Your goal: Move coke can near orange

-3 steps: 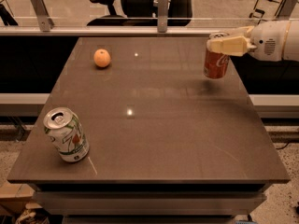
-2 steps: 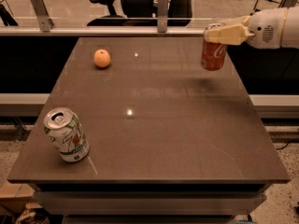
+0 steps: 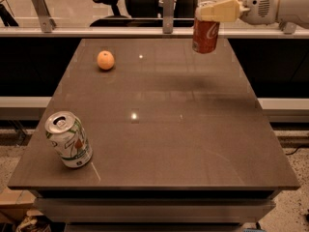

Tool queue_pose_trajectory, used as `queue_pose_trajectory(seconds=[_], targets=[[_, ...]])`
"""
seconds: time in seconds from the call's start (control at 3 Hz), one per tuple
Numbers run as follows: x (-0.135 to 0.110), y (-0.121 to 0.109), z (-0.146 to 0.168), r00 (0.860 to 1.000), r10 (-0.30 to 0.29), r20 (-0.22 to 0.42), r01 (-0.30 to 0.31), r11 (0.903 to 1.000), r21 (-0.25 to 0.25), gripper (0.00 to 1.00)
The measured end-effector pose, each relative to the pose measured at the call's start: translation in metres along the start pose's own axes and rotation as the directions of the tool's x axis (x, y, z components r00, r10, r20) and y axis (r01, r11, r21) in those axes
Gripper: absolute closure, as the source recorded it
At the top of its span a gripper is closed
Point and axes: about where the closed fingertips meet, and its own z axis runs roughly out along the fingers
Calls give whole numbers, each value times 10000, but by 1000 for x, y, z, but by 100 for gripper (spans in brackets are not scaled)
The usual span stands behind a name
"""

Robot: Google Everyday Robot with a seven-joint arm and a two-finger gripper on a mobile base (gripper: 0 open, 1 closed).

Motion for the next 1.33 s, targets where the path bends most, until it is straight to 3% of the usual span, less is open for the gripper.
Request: queue_pose_trajectory(seconds=[0.67,1.33], targets=[[-37,19,48,9985,-549,19,548,9919,-1148,100],[-39,38,105,9985,-532,-122,486,9684,-2448,100]])
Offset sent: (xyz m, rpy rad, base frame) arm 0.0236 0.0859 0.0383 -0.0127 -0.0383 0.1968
